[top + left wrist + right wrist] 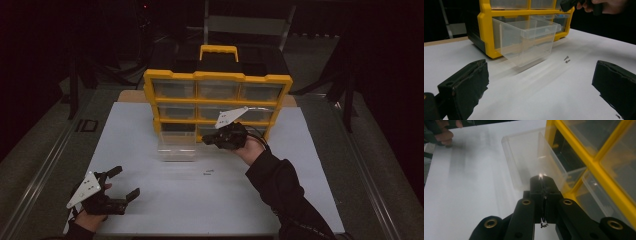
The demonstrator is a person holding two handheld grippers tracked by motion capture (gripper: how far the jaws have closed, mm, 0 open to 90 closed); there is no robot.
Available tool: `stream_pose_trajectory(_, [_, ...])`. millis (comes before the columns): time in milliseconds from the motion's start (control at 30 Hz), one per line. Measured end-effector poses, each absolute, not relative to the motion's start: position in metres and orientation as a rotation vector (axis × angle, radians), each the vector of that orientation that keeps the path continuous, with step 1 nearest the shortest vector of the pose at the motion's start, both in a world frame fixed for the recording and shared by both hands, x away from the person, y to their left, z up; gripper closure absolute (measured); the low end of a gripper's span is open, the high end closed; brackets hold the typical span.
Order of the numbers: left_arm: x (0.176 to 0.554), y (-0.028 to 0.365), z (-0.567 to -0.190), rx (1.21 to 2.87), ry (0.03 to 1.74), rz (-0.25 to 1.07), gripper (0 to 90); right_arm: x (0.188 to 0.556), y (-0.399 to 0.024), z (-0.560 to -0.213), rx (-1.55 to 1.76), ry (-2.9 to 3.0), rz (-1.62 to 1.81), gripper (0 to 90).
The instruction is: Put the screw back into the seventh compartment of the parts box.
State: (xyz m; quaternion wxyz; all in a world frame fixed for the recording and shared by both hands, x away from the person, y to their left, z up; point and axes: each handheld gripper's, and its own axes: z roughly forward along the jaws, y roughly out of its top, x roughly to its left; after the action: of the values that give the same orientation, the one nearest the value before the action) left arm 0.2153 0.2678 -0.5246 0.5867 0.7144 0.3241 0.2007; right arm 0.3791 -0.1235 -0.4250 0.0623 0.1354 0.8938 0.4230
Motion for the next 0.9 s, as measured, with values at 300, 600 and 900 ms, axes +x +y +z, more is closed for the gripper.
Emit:
stream_pose_trajectory(300, [0.215,0.269,-0.524,1.664,0.753,0.467,0.7,0.385,-0.102,-0.415,0.367,2.705,1.313,88.0])
stream_pose_trajectory(600, [0.215,0.268,-0.524,1.668,0.746,0.464,0.7,0.389,-0.079,-0.418,0.332,2.717,1.333,88.0])
stream_pose_trajectory(900, [0.215,0.27,-0.524,1.66,0.751,0.46,0.7,0.397,-0.063,-0.428,0.345,2.735,1.347,88.0])
